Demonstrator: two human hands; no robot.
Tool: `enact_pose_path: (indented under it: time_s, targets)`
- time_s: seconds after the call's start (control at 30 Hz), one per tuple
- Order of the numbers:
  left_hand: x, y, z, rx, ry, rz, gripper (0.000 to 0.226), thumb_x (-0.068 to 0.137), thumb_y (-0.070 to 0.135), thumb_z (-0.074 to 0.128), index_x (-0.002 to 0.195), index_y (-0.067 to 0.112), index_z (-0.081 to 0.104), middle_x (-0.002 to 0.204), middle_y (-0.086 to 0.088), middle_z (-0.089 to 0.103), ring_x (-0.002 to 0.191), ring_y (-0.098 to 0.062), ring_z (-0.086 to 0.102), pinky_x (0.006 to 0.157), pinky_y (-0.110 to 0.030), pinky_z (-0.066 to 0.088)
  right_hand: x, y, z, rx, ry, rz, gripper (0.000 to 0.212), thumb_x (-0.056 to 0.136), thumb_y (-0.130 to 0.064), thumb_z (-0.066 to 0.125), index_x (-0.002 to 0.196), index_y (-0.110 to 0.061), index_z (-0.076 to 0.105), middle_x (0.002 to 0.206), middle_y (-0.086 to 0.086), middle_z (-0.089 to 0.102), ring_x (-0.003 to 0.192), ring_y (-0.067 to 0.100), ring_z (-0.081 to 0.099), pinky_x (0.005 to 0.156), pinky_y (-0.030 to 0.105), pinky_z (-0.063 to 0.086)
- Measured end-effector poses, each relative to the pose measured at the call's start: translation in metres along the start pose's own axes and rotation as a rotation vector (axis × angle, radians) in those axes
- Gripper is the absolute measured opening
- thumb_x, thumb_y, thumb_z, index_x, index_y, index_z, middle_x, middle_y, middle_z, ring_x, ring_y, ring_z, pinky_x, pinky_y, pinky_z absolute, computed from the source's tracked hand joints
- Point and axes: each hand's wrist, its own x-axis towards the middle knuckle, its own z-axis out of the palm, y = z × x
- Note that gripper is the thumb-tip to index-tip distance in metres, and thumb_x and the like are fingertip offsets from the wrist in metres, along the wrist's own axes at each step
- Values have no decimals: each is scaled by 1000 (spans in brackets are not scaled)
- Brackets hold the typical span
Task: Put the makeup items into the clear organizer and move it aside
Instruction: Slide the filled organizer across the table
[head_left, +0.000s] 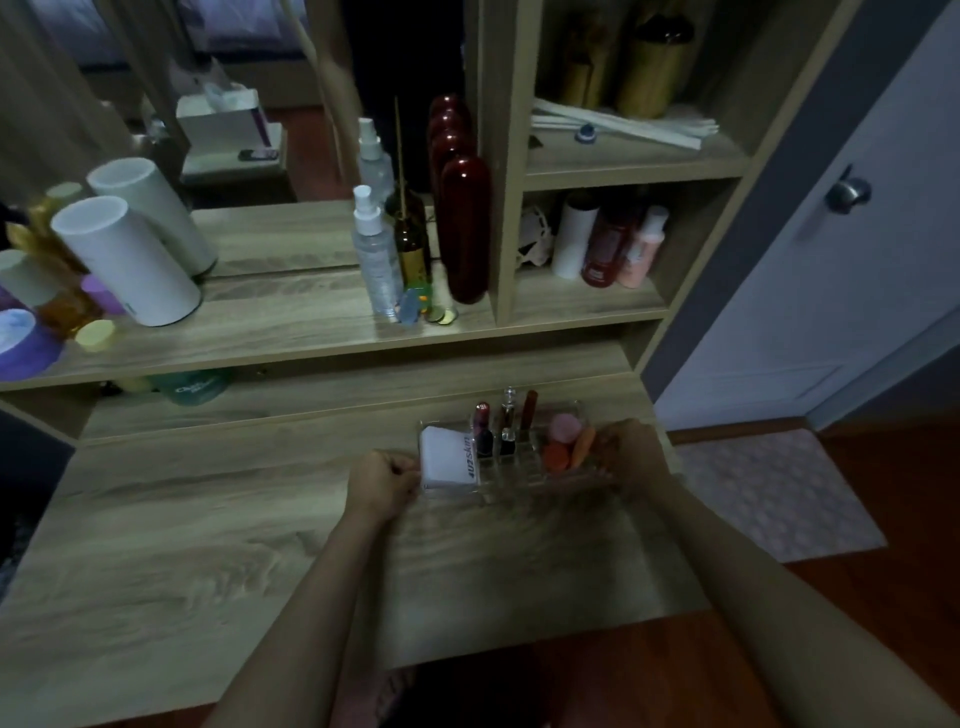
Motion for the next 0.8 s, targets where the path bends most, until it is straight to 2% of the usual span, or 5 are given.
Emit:
enact_pose_path:
  time_s: [0.07,0.17,0.3,0.47,0.8]
  targets:
    - [1,6,11,-35,-12,-17,42,78,-4,64,47,24,73,53,19,71,72,-23,62,81,-57,57,2,12,-7,21,-9,27,17,90,-5,57,90,6,69,95,23,72,90,33,68,74,26,45]
    - [-1,21,28,-64,-15,-10,19,77,-5,66,66,6,76,86,-16,78,74,-23,63,82,-58,56,3,24,-22,-14,-36,41,17,90,-6,56,94,5,69,98,23,72,93,32,68,84,34,51]
    - [-1,36,47,-51,15,-21,16,77,-6,66,65,0,74,60,-11,72,71,-22,62,82,-57,56,3,35,-38,-78,-21,-22,21,92,-7,55,90,6,71,92,22,74,87,31,71,87,39,55]
    - [-5,56,62,-44,-19,-10,10,80,-6,64,84,-9,73,80,-22,70,81,-29,66,87,-56,54,7,47,-50,-118,-19,-7,22,92,-6,54,87,6,71,90,22,74,85,31,71,85,40,56]
    - [-7,72,73,63,-11,30,10,79,-2,66,76,-4,74,62,-11,64,69,-23,62,79,-49,57,18,59,-58,-110,-10,49,28,94,-10,51,86,7,72,89,23,74,84,33,70,86,41,55]
